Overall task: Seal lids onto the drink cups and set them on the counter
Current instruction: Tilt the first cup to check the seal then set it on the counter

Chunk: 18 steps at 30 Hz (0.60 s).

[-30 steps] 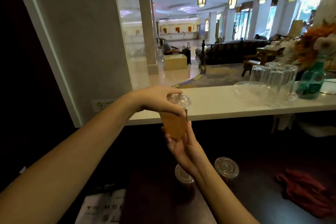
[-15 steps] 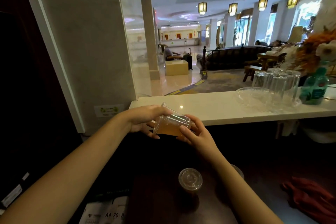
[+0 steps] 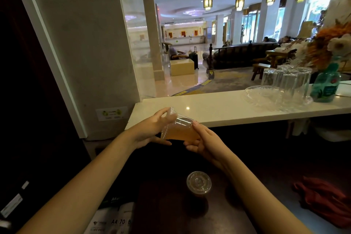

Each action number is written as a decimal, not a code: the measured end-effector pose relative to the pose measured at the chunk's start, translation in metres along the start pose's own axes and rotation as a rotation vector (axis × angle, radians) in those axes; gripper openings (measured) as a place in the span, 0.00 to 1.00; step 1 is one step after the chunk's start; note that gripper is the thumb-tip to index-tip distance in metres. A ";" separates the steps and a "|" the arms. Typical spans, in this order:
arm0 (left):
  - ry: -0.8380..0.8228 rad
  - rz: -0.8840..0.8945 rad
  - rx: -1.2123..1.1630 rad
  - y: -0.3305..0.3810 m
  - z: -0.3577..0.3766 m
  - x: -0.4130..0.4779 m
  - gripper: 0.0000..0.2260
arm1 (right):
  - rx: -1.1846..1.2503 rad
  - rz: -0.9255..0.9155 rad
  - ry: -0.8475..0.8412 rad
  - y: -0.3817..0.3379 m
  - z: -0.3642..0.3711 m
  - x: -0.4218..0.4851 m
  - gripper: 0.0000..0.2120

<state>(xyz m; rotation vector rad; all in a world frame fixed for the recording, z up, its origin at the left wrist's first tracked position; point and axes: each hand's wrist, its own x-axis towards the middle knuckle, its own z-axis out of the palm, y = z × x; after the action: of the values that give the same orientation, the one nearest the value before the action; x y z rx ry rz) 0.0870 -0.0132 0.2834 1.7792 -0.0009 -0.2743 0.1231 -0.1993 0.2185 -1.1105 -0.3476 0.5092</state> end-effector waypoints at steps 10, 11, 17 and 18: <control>0.078 -0.088 -0.091 -0.016 0.000 0.008 0.30 | -0.078 0.136 0.005 0.001 -0.005 0.005 0.20; 0.094 -0.072 -0.072 -0.019 0.001 0.009 0.30 | -0.093 0.179 0.018 0.002 -0.003 0.006 0.22; 0.051 -0.015 -0.035 -0.029 0.003 0.010 0.43 | -0.170 0.157 0.087 0.008 -0.001 0.010 0.23; 0.027 -0.031 -0.057 -0.029 0.002 0.010 0.44 | -0.163 0.135 0.085 0.009 -0.002 0.010 0.21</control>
<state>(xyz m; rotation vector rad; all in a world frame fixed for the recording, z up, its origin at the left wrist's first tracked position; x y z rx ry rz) 0.0924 -0.0098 0.2530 1.7269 0.0533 -0.2705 0.1306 -0.1918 0.2101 -1.3163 -0.2437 0.5586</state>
